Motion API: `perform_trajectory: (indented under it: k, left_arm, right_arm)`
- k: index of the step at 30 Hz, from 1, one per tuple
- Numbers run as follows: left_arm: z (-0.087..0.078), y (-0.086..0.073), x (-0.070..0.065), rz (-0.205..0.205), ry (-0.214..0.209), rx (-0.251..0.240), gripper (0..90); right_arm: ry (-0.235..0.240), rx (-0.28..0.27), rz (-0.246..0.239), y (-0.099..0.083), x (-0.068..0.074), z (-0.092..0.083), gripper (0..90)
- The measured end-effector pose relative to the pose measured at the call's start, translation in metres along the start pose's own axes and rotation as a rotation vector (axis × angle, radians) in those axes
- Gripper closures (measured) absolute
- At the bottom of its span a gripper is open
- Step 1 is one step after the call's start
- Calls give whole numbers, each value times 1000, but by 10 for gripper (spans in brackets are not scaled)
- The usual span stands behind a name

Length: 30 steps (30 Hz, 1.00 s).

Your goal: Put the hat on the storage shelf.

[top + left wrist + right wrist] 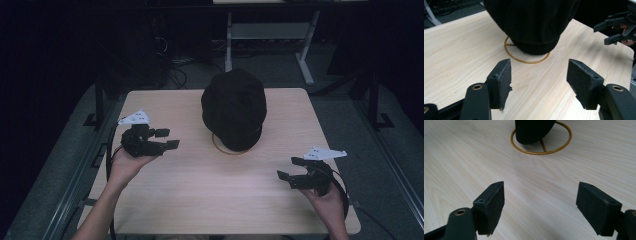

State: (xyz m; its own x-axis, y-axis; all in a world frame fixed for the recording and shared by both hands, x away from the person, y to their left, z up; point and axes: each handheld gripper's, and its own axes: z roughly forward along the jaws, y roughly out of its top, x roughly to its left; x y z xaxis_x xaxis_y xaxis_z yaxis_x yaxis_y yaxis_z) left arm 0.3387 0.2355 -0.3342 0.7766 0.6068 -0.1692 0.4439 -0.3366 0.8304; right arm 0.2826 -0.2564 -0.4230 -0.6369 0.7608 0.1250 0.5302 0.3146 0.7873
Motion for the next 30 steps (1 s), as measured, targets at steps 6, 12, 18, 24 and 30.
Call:
perform_trajectory:
  k: [6,12,18,24,30]
  left_arm:
    - [1,-14,1,-12,16,14,338]
    - [-1,-26,1,-19,34,10,329]
    - [-3,-39,0,-29,51,6,322]
    - [-5,-49,-1,-39,60,4,310]
    - [-8,-57,-2,-37,75,5,303]
  right_arm:
    - [1,0,-6,0,1,1,222]
    - [8,2,-3,-1,1,2,220]
    - [10,6,-5,-2,2,2,217]
    - [10,7,-10,-3,1,3,217]
    - [9,12,-8,-4,2,3,217]
